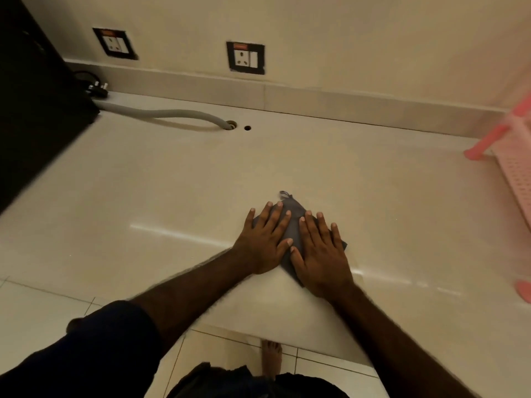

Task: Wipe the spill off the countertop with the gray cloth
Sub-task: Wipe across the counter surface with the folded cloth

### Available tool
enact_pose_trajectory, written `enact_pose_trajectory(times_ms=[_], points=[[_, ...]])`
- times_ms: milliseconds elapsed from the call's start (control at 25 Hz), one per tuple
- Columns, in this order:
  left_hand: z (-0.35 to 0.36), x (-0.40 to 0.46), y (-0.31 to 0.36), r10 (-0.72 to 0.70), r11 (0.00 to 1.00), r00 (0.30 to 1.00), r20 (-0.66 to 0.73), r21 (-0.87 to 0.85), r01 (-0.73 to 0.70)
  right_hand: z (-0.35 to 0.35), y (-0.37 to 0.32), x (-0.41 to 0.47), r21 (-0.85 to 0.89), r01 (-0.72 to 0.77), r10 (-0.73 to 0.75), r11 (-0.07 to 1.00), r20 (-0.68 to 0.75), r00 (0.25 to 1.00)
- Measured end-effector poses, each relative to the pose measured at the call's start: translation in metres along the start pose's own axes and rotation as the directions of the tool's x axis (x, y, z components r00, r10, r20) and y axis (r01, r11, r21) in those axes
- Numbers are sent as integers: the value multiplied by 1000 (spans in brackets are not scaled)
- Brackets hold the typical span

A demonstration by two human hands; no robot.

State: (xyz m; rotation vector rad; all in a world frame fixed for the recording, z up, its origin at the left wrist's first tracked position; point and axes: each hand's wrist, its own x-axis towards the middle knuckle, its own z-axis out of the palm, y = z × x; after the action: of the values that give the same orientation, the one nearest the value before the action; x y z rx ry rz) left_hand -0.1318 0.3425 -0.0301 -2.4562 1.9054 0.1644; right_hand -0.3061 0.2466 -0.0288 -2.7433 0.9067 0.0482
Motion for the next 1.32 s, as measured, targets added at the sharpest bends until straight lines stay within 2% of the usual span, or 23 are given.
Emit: enact_pose_trajectory(times_ms=[160,320,440,560,720,800,920,1080,1320], points=[[6,-27,34,95,995,995,19,-38,-95,5,1,-56,22,-114,114,993,-1,993],[8,-60,66,154,986,987,35,-73,-151,4,-9,-114,12,-218,217,976,63,974],[9,-62,93,228,971,973,33,-81,-225,2,-17,-134,-3,-325,323,946,122,938],[14,-46,114,325,944,946,3,-65,-324,-1,-15,-141,60,-449,433,892,177,884],[16,2,123,433,899,900,-51,-44,-435,-7,7,-132,269,-534,535,801,79,841],[13,32,124,450,892,891,-58,-31,-452,-8,25,-116,280,-551,568,787,20,822],[8,73,118,440,897,896,-61,-7,-442,-15,55,-80,199,-543,559,816,-29,829],[3,101,94,377,926,923,-84,9,-377,-22,73,-39,121,-458,465,881,-41,884],[9,72,57,256,965,961,-109,-34,-261,-10,51,-24,94,-325,331,941,-60,942]])
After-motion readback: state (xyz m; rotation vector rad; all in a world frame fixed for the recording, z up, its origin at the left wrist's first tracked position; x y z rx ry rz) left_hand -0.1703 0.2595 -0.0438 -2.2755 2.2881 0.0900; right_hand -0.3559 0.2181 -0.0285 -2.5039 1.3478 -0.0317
